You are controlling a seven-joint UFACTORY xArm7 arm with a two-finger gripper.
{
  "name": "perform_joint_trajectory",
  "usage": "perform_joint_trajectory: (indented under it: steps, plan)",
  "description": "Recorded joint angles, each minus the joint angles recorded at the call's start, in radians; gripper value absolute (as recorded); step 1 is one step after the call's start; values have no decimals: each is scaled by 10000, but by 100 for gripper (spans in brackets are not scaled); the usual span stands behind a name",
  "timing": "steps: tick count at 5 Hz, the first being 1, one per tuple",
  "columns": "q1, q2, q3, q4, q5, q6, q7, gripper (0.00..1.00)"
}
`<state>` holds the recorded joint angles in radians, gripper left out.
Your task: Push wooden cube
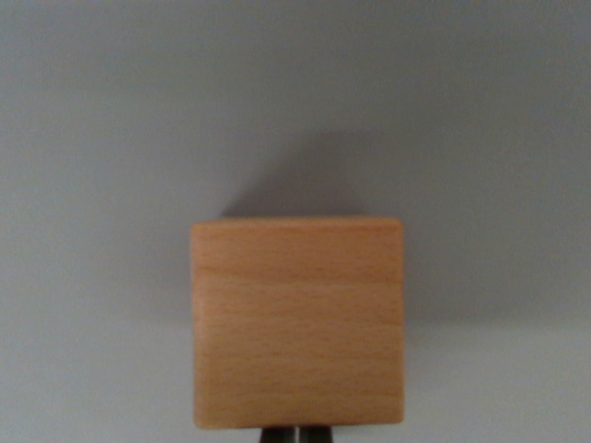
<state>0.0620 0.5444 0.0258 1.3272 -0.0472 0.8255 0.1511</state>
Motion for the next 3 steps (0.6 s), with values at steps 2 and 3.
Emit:
perform_joint_trajectory:
  steps: [2, 3]
  plan:
    - [-2, 87, -3, 135, 0, 47, -7, 100]
    - [-2, 87, -3, 135, 0, 47, -7, 100]
